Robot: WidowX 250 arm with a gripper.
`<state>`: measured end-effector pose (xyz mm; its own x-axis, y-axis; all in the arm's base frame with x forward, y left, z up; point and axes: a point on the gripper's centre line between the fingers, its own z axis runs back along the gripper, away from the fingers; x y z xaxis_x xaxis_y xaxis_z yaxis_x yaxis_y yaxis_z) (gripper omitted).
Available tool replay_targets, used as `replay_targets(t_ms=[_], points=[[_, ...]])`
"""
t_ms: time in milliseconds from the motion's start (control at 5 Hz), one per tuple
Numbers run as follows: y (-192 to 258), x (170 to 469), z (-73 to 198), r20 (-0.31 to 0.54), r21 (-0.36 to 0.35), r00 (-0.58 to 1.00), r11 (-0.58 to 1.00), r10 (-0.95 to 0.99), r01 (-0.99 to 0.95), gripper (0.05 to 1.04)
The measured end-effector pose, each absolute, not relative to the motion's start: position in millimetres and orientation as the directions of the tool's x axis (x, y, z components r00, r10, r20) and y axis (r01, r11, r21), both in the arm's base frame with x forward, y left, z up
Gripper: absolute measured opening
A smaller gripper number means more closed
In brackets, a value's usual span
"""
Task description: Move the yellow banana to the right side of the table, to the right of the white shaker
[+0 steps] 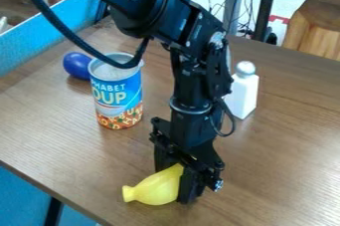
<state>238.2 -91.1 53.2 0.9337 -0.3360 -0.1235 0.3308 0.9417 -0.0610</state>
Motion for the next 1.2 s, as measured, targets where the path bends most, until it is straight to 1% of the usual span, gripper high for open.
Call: replay_targets(t_ms=[200, 400, 600, 1000, 1200], points=[[-112.8, 243.0, 79.5, -0.075, -0.005, 0.923, 0.926, -0.377, 0.377, 0.606], [-141.7, 255.0, 114.6, -0.017, 0.037, 0.922, 0.921, -0.388, 0.388, 0.606], [-166.5, 265.7, 133.8, 0.076, 0.013, 0.909, 0.912, -0.409, 0.409, 0.606], [-227.6, 315.2, 121.6, 0.116, -0.114, 0.887, 0.881, -0.446, 0.458, 0.606], [-244.6, 334.2, 108.4, 0.137, -0.138, 0.881, 0.872, -0.452, 0.469, 0.606]])
